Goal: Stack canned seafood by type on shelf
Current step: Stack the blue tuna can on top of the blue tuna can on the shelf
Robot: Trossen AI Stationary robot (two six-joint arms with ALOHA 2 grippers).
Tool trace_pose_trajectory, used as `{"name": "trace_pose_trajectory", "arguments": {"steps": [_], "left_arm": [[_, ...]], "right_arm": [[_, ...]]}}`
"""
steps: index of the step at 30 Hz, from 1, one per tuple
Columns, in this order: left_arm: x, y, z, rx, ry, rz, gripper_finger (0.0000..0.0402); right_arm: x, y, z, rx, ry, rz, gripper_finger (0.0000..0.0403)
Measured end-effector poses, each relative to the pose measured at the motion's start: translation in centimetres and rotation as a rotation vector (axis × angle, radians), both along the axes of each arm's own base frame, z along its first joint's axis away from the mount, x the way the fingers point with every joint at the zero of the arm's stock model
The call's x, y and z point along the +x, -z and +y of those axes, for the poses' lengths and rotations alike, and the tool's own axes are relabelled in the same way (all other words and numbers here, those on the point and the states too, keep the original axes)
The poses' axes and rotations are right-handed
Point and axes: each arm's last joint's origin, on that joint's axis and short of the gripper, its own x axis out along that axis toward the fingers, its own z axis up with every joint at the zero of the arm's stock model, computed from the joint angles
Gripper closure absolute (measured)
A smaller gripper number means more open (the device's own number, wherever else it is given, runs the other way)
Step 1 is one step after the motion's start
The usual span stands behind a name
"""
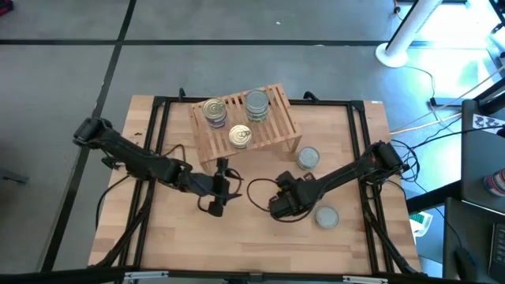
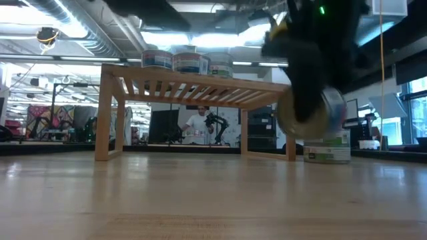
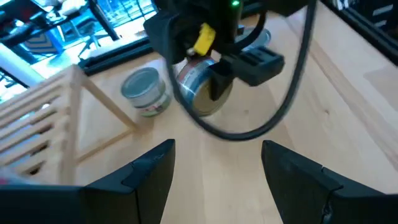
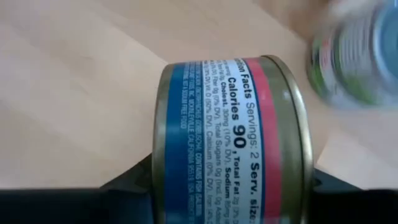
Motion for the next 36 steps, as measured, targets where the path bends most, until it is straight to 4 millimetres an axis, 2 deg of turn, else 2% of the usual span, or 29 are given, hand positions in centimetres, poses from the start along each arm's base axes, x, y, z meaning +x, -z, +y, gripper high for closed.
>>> {"name": "trace_pose_trajectory", "arguments": {"steps": [4, 8, 16, 22, 24, 30, 36], "left_arm": [[-1.4, -1.8, 0.2, -0.025, 0.002, -0.048, 0.0165], [-2.7, -3.6, 0.5, -0.046, 0.012, -0.109, 0.0165], [-6.1, -7.7, 2.0, -0.073, -0.008, -0.280, 0.0165], [-7.3, -9.1, 3.0, -0.083, -0.030, -0.346, 0.0165], [-7.2, -9.2, 3.2, -0.075, -0.037, -0.362, 0.0165], [-6.5, -9.3, 4.1, -0.044, -0.079, -0.384, 0.0165], [-6.1, -9.6, 6.1, -0.043, -0.204, -0.422, 0.0165]], "right_arm": [[1.1, -2.7, 0.3, -0.047, -0.149, -0.027, 0.0219], [2.3, -5.6, 0.6, -0.147, -0.375, -0.049, 0.0221], [3.8, -10.6, 0.5, -0.560, -0.740, 0.003, 0.0211], [5.4, -12.5, 0.2, -1.004, -0.929, 0.230, 0.0221], [6.1, -13.0, -0.1, -1.087, -0.960, 0.297, 0.0221], [8.2, -14.2, -3.0, -1.150, -0.966, 0.337, 0.0204], [9.3, -14.2, -6.0, -1.091, -1.036, 0.291, 0.0222]]}}
